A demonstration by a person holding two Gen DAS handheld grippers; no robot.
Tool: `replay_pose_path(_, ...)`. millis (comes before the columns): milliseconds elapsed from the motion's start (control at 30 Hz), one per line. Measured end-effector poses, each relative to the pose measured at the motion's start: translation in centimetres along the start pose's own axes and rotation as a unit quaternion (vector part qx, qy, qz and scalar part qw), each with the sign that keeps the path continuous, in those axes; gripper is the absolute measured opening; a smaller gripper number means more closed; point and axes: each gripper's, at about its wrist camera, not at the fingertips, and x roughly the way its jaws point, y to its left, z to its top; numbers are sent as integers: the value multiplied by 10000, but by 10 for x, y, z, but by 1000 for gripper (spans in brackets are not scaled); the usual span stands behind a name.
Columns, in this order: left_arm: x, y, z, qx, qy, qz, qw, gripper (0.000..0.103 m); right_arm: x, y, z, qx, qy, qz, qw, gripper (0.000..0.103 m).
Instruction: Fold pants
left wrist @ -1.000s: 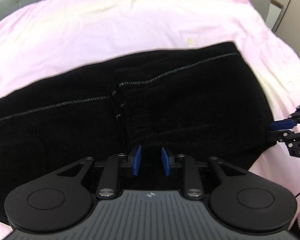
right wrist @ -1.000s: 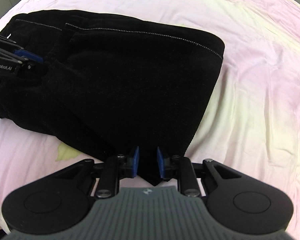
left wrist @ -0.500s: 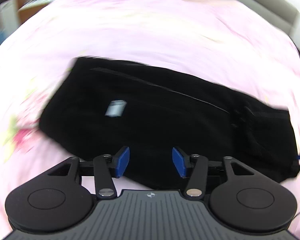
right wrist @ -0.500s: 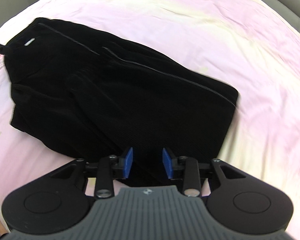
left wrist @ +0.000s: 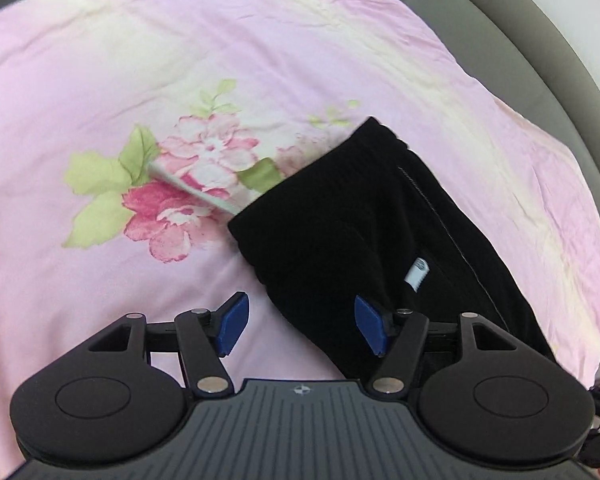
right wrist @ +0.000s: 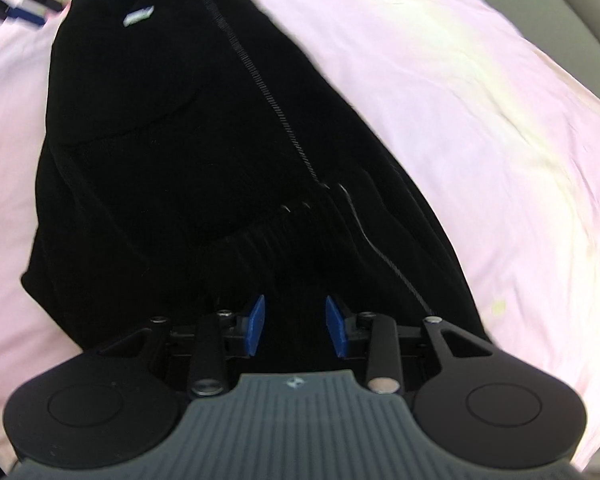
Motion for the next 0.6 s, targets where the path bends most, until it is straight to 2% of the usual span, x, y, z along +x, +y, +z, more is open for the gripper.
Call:
replay_pose_path(67, 13, 7, 4, -202, 49, -115, 9997, 75, 9, -2, 13, -244, 216, 90, 9994, 31)
replay_pose_path(200, 32, 15, 12, -399, 8, -429, 9983, 86, 30, 5, 31, -654, 534, 195, 9962, 31)
replay_pose_path(367, 55, 20, 15, -638, 12, -719, 9954, 91, 50, -6, 42, -597, 840, 484, 9935, 31)
replay_pose_path(467, 60, 16, 14, -582, -77, -711, 9957, 88, 59, -10, 49, -602, 971, 559, 9919, 31)
replay_pose_path(533, 57, 14, 14, -588, -111, -668, 9960, 83, 62, -16, 48, -671, 1012, 528, 9912, 31)
replay_pose_path(600, 49, 14, 13, -570, -196, -717, 9956, 72, 60, -16, 48, -670, 1002, 520, 9913, 31)
